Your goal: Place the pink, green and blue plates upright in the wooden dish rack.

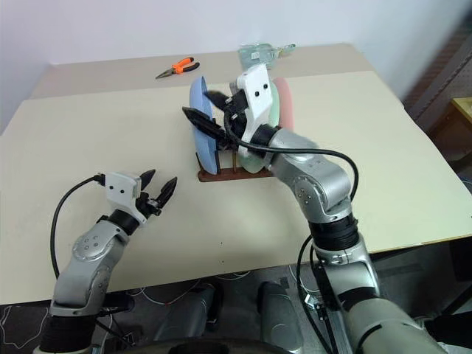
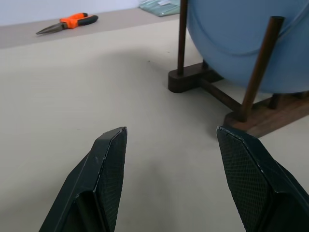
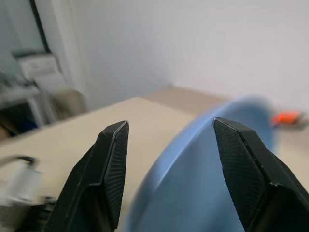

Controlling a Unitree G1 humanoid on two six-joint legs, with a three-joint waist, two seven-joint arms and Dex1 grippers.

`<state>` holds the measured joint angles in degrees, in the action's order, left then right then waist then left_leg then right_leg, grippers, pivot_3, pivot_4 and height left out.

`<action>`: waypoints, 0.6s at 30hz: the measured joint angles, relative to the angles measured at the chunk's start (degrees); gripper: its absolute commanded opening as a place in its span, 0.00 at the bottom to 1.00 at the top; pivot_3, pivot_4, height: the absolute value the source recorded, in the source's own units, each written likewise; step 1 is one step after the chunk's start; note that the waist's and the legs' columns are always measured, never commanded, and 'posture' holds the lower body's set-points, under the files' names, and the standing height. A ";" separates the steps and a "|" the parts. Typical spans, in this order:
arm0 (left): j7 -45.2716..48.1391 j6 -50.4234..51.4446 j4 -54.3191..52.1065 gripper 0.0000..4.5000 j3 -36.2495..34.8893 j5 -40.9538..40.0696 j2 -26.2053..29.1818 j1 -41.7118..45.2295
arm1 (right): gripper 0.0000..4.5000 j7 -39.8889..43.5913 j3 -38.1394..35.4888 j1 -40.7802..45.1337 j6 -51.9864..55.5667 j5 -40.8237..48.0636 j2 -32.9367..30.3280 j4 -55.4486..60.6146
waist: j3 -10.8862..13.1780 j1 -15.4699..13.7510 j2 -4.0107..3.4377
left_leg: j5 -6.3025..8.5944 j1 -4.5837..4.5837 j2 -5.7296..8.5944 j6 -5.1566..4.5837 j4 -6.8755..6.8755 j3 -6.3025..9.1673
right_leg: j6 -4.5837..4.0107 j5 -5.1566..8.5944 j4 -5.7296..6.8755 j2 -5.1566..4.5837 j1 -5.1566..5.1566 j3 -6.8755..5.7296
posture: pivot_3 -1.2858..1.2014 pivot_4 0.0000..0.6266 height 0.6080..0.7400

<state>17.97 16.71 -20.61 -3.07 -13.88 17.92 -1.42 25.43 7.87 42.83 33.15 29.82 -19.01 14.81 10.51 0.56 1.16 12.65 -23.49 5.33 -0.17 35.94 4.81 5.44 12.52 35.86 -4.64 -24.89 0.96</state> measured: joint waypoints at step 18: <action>7.26 1.82 1.04 0.67 4.66 -0.64 0.14 5.05 | 0.98 16.97 -11.66 -20.79 -0.27 -2.23 -28.14 14.64 | 0.01 -1.32 0.00 | 0.09 -0.04 -0.08 -0.15 0.08 0.00 | -0.03 0.03 -0.67 -0.04 0.36 -0.08 | 0.52 0.24 0.91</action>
<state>25.23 18.53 -19.57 1.59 -14.52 18.06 3.63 42.39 -3.79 22.04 32.88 27.59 -47.15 29.45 10.52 -0.76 1.16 12.74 -23.52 5.24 -0.32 36.02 4.82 5.41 12.54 35.19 -4.68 -24.54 0.88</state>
